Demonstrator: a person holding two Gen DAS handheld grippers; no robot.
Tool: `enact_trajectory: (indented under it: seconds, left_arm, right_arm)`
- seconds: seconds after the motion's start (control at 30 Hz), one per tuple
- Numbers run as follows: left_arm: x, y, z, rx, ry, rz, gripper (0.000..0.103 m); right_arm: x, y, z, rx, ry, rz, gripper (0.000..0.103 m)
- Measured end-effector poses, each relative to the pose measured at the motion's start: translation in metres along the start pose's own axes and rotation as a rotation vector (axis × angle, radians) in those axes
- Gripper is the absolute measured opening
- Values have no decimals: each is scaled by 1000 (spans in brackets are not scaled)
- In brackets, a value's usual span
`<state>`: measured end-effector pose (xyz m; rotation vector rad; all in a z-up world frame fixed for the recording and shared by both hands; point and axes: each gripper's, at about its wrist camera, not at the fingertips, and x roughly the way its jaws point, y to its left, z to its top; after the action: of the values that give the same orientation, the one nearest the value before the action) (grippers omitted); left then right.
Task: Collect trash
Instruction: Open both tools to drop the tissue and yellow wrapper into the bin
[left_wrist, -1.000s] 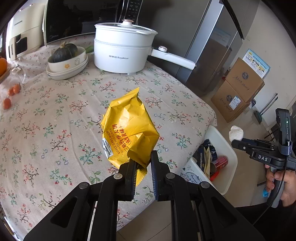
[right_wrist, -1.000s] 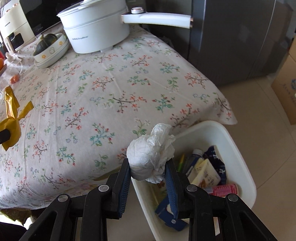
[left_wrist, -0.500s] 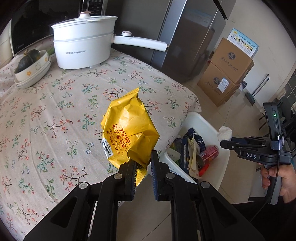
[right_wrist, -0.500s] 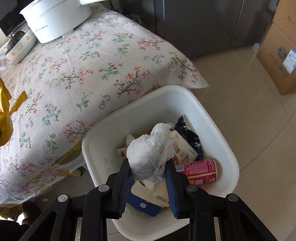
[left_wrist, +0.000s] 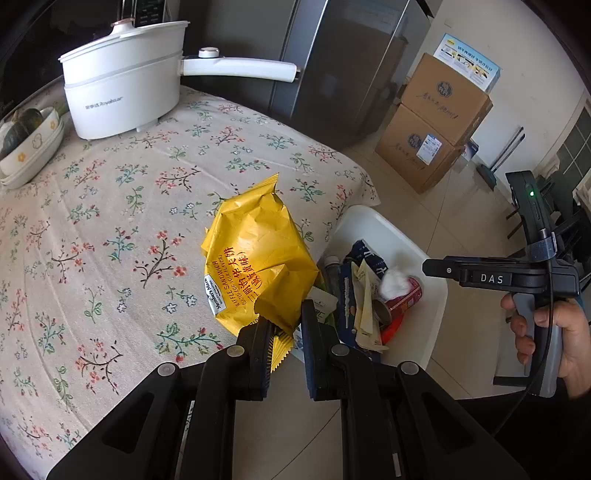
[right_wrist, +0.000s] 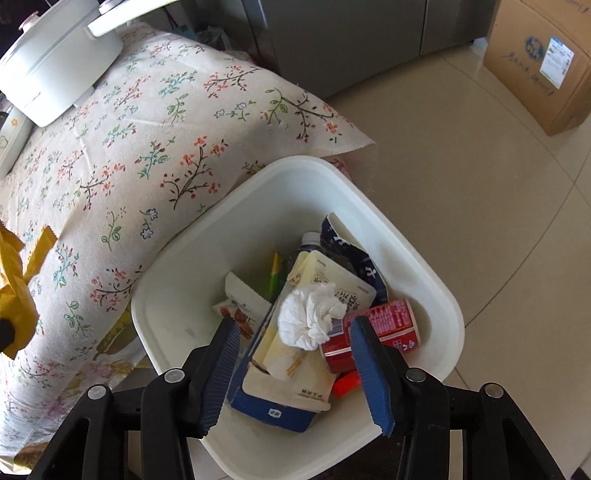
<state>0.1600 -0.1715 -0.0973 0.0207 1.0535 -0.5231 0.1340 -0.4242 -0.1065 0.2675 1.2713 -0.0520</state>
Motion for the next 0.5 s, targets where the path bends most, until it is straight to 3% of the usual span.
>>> enact_trajectory:
  seconds: [0.5]
  left_arm:
    - [49, -68, 5, 148, 42, -103, 15]
  right_arm:
    - [-26, -37, -20, 79, -28, -34, 64]
